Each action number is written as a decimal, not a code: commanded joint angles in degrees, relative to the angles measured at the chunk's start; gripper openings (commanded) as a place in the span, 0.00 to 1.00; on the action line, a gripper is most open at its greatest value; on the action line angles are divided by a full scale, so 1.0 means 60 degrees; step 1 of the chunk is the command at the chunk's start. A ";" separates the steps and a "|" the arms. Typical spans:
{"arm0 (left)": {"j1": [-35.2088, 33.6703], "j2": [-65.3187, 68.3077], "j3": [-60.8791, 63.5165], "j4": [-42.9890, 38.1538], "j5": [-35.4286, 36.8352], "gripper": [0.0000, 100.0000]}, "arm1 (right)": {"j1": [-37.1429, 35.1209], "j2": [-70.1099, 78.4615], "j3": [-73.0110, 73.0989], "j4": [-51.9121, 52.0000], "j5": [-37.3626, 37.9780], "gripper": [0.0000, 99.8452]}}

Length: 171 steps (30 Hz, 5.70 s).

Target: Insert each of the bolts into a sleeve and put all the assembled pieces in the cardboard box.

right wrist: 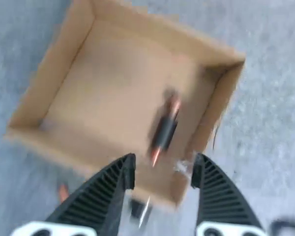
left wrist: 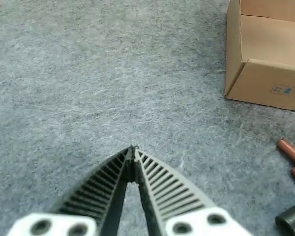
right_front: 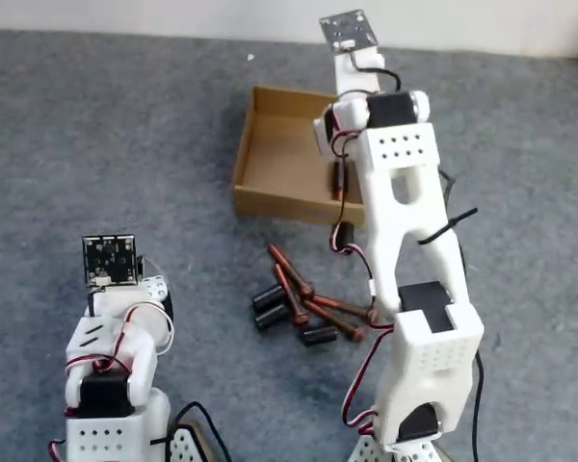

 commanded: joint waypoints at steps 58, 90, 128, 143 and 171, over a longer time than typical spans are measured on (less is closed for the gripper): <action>-0.0154 -0.0081 -0.0037 -0.0205 -0.0176 0.01 | 0.0125 -0.1722 0.7289 -0.2689 -0.0366 0.01; 0.4667 0.6894 -0.6689 0.2842 -0.6520 0.06 | 0.3817 -0.9707 1.3927 -0.5385 -0.3121 0.01; 0.6513 2.0842 -1.4161 0.0835 -0.9978 0.18 | 0.4842 -0.9795 1.3853 -0.5370 -0.3106 0.01; 0.6733 2.0857 -1.4132 0.0908 -0.9905 0.00 | 0.4842 -0.9795 1.3897 -0.5370 -0.3062 0.01; 0.4535 1.0044 -1.0615 0.0952 -0.1289 0.00 | 0.2293 -1.4205 1.5026 -0.5062 -0.3121 0.01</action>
